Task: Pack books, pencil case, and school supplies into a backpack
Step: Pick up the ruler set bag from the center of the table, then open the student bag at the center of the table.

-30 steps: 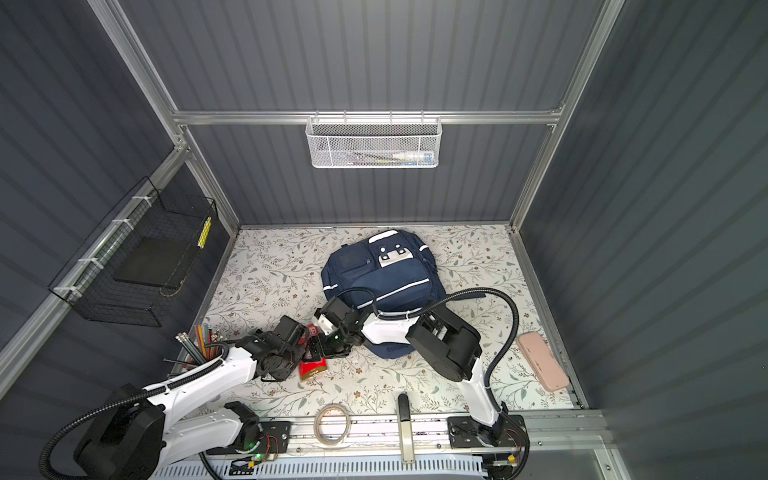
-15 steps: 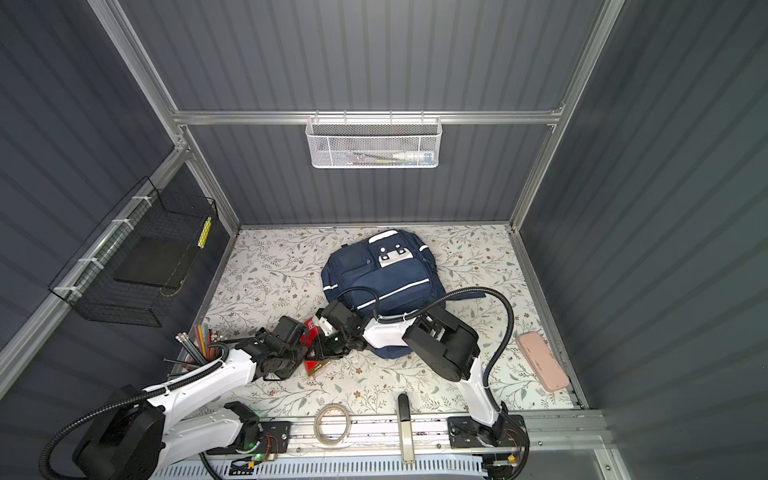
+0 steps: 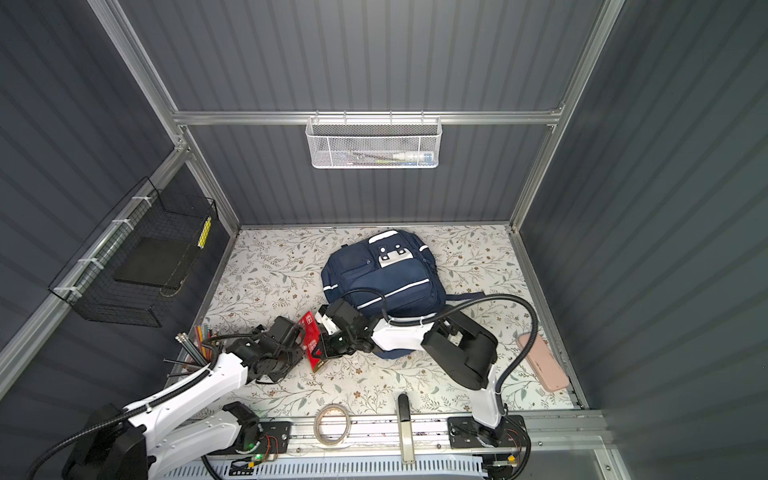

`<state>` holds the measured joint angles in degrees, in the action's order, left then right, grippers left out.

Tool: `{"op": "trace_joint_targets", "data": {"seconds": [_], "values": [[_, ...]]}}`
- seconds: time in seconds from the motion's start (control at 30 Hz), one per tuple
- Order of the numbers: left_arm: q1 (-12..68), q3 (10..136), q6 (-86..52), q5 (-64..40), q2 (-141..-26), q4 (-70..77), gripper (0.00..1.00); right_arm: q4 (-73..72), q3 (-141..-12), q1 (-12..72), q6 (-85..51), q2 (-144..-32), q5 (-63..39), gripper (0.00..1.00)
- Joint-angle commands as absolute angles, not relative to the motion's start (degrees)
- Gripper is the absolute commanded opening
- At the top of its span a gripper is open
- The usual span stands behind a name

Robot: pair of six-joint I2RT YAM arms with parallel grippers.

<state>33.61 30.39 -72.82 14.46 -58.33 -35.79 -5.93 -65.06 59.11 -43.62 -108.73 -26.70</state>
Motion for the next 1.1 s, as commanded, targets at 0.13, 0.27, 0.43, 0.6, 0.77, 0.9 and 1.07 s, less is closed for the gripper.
{"op": "trace_joint_targets", "data": {"seconds": [0.13,0.27,0.43,0.6,0.77,0.9,1.07], "values": [[33.75,41.48,-54.50,21.32,-51.51,-38.73,0.73,-3.74,-59.34,59.36,-42.59,-93.34,-16.08,0.00],[33.75,45.28,-39.87,15.63,-52.65,-28.78,0.91,-4.51,-52.49,58.10,-44.96,-82.86,-10.56,0.00],[33.84,51.49,-28.98,2.53,-60.01,-18.80,1.00,-2.45,-42.64,52.81,-48.20,-68.75,-8.46,0.00],[36.86,64.27,-21.08,-6.13,-76.39,-24.88,1.00,6.12,-34.09,45.78,-49.17,-51.04,-4.34,0.00],[48.00,77.44,-7.81,3.21,-89.75,-34.70,1.00,11.77,-26.72,36.02,-51.28,-38.05,-7.29,0.00],[51.57,80.51,-0.30,9.21,-95.25,-36.03,0.99,16.43,-24.48,28.27,-51.69,-31.08,-11.59,0.00],[53.57,87.30,4.76,12.21,-99.87,-39.41,0.99,18.78,-20.66,17.41,-50.51,-26.65,-16.87,0.00]]}}
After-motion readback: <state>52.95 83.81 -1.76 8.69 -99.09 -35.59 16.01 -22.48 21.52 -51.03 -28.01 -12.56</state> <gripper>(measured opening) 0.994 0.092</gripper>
